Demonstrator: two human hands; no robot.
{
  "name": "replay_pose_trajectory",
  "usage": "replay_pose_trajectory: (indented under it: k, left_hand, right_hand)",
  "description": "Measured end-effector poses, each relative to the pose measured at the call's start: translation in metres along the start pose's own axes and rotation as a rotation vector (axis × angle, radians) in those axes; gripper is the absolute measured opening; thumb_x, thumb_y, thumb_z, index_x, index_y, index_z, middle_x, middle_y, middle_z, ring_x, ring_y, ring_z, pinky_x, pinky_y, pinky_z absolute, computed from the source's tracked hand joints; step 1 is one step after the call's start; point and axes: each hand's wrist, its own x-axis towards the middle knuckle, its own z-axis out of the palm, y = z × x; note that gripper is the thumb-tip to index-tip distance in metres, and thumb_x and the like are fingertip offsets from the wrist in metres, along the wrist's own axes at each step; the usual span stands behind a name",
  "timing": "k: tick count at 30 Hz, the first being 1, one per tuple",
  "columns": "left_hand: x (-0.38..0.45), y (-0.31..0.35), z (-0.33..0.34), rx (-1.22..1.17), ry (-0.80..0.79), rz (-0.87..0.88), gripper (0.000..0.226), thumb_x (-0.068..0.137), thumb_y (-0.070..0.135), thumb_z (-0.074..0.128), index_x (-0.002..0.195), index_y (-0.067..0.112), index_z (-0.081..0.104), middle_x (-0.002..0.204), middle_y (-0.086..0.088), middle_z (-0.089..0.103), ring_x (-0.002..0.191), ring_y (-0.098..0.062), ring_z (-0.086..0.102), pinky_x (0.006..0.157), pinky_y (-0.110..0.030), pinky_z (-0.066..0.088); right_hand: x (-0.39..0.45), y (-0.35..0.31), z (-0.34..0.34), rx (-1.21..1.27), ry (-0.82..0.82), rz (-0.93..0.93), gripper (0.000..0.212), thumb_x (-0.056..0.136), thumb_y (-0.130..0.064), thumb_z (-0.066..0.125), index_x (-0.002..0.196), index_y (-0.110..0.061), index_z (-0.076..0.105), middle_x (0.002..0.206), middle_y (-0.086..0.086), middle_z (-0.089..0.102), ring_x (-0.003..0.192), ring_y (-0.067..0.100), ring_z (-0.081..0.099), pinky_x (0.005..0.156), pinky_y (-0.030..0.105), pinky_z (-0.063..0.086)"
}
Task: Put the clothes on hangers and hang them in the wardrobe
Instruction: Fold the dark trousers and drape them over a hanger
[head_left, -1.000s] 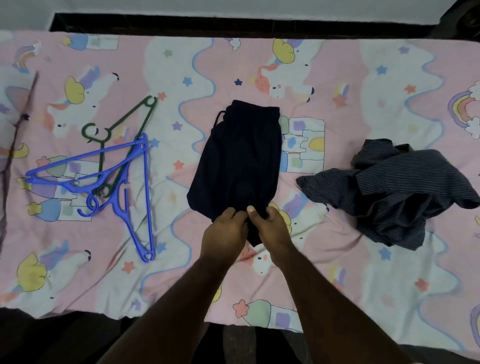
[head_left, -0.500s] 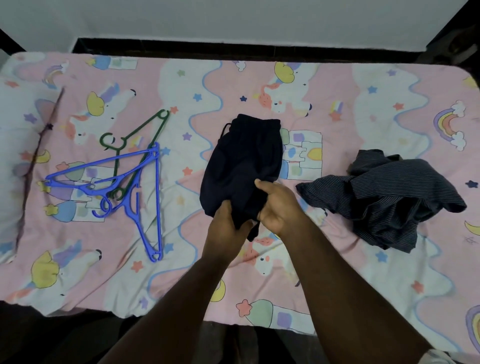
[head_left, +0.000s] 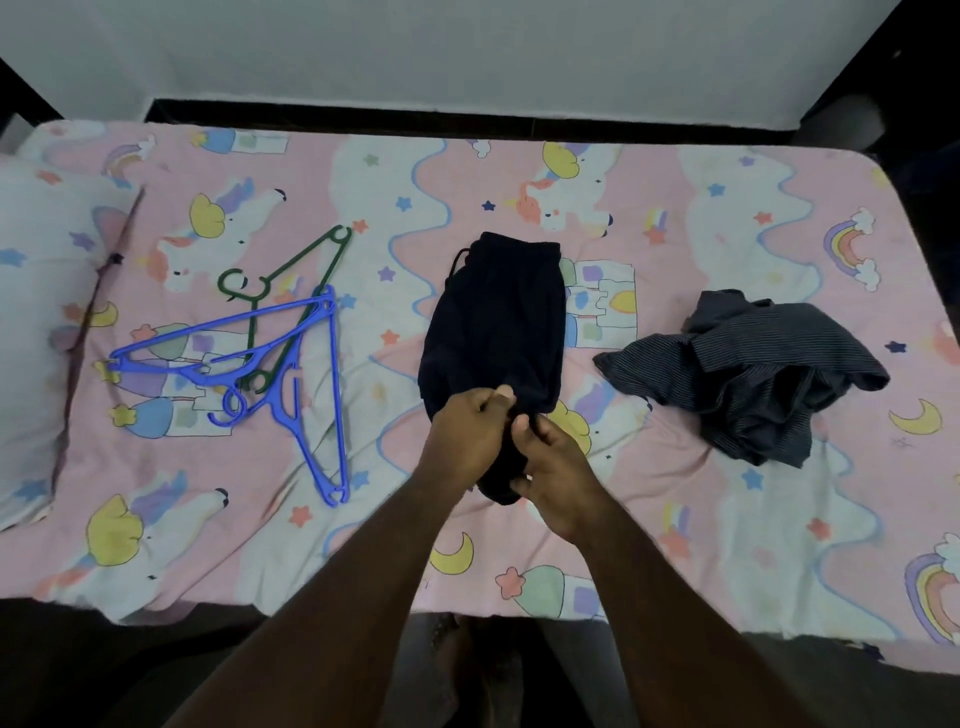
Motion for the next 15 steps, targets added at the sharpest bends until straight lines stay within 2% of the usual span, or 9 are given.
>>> replay_pose_trajectory:
  k: [2, 4, 6, 8, 11, 15]
  left_hand:
    - [-0.008, -0.005, -0.007, -0.141, -0.110, -0.052, 0.025, 0.102, 0.033, 0.052, 0.095, 0.024, 0.074, 0.086, 0.000, 0.076, 0.086, -0.018, 0.073, 0.085, -0.036, 0.060]
    - [-0.017, -0.020, -0.014, -0.073, -0.163, 0.026, 0.018, 0.097, 0.018, 0.058, 0.107, 0.024, 0.071, 0.094, 0.003, 0.075, 0.092, -0.015, 0.071, 0.088, -0.033, 0.059]
    - [-0.025, -0.038, -0.020, 0.042, -0.203, 0.067, 0.033, 0.088, 0.009, 0.066, 0.117, 0.023, 0.061, 0.102, 0.004, 0.068, 0.098, -0.016, 0.067, 0.089, -0.032, 0.056]
    - [-0.029, -0.056, -0.020, 0.194, -0.211, 0.121, 0.039, 0.082, 0.013, 0.073, 0.114, 0.023, 0.053, 0.100, 0.007, 0.063, 0.095, -0.016, 0.063, 0.084, -0.031, 0.055]
    - [-0.026, -0.071, -0.018, 0.458, -0.081, 0.192, 0.036, 0.078, 0.040, 0.070, 0.104, 0.026, 0.050, 0.096, 0.010, 0.061, 0.090, -0.016, 0.061, 0.081, -0.042, 0.055]
    - [-0.020, -0.075, -0.018, 0.589, 0.007, 0.271, 0.017, 0.093, 0.034, 0.061, 0.094, 0.023, 0.048, 0.089, 0.002, 0.065, 0.083, -0.019, 0.063, 0.081, -0.046, 0.055]
  right_hand:
    - [0.000, 0.005, 0.004, 0.052, 0.124, 0.019, 0.039, 0.092, -0.039, 0.066, 0.119, -0.010, 0.065, 0.115, 0.012, 0.073, 0.105, 0.026, 0.071, 0.086, 0.046, 0.060]
    - [0.003, 0.008, 0.011, 0.017, 0.286, 0.016, 0.025, 0.093, -0.027, 0.070, 0.110, -0.008, 0.067, 0.109, 0.015, 0.074, 0.103, 0.032, 0.071, 0.086, 0.051, 0.060]
    - [0.004, 0.006, 0.018, 0.017, 0.368, 0.009, 0.016, 0.093, -0.020, 0.069, 0.103, -0.007, 0.067, 0.106, 0.018, 0.073, 0.099, 0.036, 0.072, 0.082, 0.052, 0.060]
    - [0.002, 0.003, 0.024, 0.081, 0.373, 0.009, 0.011, 0.095, -0.016, 0.066, 0.102, -0.009, 0.066, 0.108, 0.018, 0.073, 0.099, 0.036, 0.072, 0.081, 0.052, 0.061]
    - [0.001, -0.005, 0.023, 0.266, 0.284, 0.014, 0.021, 0.097, -0.013, 0.062, 0.117, -0.008, 0.062, 0.111, 0.017, 0.073, 0.099, 0.034, 0.073, 0.082, 0.053, 0.060]
    - [0.003, -0.019, 0.016, 0.423, 0.211, 0.001, 0.029, 0.099, -0.014, 0.059, 0.128, -0.009, 0.058, 0.114, 0.016, 0.073, 0.104, 0.032, 0.072, 0.084, 0.053, 0.059]
